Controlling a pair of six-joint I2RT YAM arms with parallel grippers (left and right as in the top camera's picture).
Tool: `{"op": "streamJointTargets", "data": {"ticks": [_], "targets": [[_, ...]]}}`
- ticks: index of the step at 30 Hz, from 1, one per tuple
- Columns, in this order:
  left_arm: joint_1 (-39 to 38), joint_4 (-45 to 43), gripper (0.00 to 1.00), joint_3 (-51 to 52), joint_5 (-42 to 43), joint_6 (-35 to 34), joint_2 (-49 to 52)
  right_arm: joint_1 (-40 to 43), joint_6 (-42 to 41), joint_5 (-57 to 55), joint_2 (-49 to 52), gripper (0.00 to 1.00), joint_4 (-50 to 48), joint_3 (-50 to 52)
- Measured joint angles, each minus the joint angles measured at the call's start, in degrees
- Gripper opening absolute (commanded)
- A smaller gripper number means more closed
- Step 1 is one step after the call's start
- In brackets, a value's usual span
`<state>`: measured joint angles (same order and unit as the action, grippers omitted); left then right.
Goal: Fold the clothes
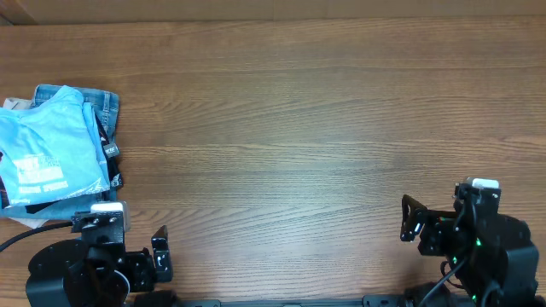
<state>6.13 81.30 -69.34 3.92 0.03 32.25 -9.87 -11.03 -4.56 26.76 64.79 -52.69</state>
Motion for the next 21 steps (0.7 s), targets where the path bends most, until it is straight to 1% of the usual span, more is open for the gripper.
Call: {"op": "streamJointTargets", "data": {"ticks": [3,5,9,10,11,15,18,21], "targets": [[0.0,0.02,1.0,0.0,0.0,0.0,0.0,0.2,2.36,0.09,-3.8,1.0,-7.48,4.15],[0.0,-0.04,1.0,0.0,-0.02,0.0,0.0,0.98,4.28,0.31,-7.72,1.0,-14.67,9.44],[0.0,0.0,1.0,0.09,0.0,0.0,0.0,2.19,6.62,0.83,-14.75,1.0,-24.76,20.06],[0.0,-0.02,1.0,0.09,-0.02,0.0,0.0,2.29,6.82,0.94,-15.3,1.0,-25.46,20.92],[0.0,0.02,1.0,0.11,-0.02,0.0,0.0,2.56,7.06,0.98,-17.16,1.0,-29.0,23.89],[0.0,0.0,1.0,0.15,-0.02,0.0,0.0,3.34,7.78,1.55,-23.06,1.0,-37.86,32.06],[0.0,0.0,1.0,0.2,0.0,0.0,0.0,4.0,8.07,1.9,-25.68,1.0,-43.25,36.52],[0.0,-0.02,1.0,0.22,-0.02,0.0,0.0,4.81,8.66,2.47,-25.92,1.0,-48.13,39.82]]}}
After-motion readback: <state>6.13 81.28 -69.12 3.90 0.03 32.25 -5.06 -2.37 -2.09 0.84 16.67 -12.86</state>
